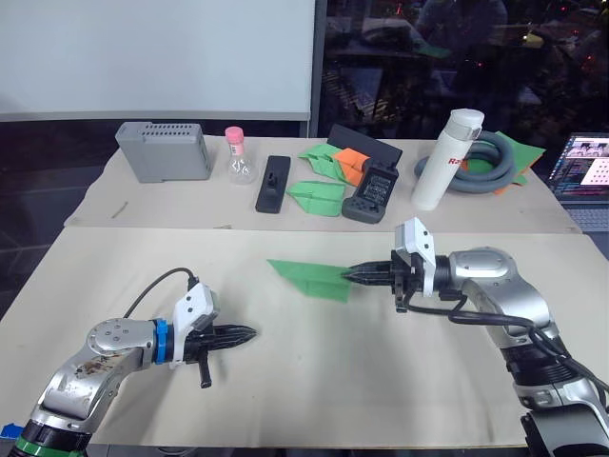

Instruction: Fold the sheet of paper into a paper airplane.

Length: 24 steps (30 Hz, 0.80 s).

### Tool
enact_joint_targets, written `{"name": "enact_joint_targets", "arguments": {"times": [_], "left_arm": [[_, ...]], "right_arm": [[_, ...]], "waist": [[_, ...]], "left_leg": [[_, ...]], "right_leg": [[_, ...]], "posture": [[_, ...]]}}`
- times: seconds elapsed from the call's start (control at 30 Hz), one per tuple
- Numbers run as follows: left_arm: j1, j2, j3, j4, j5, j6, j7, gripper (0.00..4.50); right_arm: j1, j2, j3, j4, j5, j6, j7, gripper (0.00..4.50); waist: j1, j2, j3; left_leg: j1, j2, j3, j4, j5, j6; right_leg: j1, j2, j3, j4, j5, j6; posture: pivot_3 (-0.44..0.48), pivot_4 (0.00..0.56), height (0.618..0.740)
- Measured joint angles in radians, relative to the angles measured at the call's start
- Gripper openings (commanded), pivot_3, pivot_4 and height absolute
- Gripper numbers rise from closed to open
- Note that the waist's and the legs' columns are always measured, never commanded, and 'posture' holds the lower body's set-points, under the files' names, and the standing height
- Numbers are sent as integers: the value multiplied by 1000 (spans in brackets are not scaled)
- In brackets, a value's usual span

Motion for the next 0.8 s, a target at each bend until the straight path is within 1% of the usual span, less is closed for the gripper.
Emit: {"name": "enact_joint_targets", "arguments": {"times": [0.13, 0.23, 0.33, 0.47, 0.63, 0.67, 0.8], "left_arm": [[-42, -16, -8, 23, 32, -25, 20, 0], [-47, -21, -9, 24, 41, -27, 25, 0], [-47, -22, -13, 26, 46, -28, 25, 0], [-47, -22, -14, 27, 47, -27, 24, 0], [-50, -22, -19, 27, 47, -26, 23, 0], [-52, -22, -23, 27, 46, -25, 23, 0], [-54, -22, -24, 27, 45, -22, 16, 0]], "right_arm": [[-4, 18, 34, 97, -197, -488, -54, 38], [18, 23, 46, 183, -303, -729, -121, 38], [123, 14, 46, 289, -438, -998, -238, 38], [205, 8, 42, 383, -574, -1177, -373, 38], [251, -1, 39, 422, -706, -1263, -518, 38], [255, -10, 43, 427, -712, -1270, -536, 621], [258, -66, 47, 432, -710, -1289, -573, 1936]], "waist": [[0, 0, 0], [-3, 0, 0], [1, 0, 0], [-10, 0, 0], [-14, 0, 0], [-14, 0, 0], [-13, 0, 0]], "left_leg": [[0, -1, 1, 1, 0, 0], [0, 0, 2, 1, 1, -1], [1, 0, 2, 0, 1, -1], [2, 1, 4, 1, 2, -2], [6, 2, 4, 0, 2, -3], [6, 2, 4, 0, 2, -3], [6, 2, 4, 1, 2, -2]], "right_leg": [[1, 1, 0, 0, 0, 1], [0, 1, 1, 1, 0, 1], [1, 2, 0, 1, 0, 1], [1, 2, 3, 1, 0, 1], [3, 4, 4, 3, 0, 0], [3, 4, 4, 4, 0, 0], [4, 3, 4, 3, 0, 0]], "posture": [[0, 150, 740], [0, 150, 740], [0, 150, 740], [0, 150, 740], [0, 150, 740], [0, 150, 740], [0, 150, 740]]}}
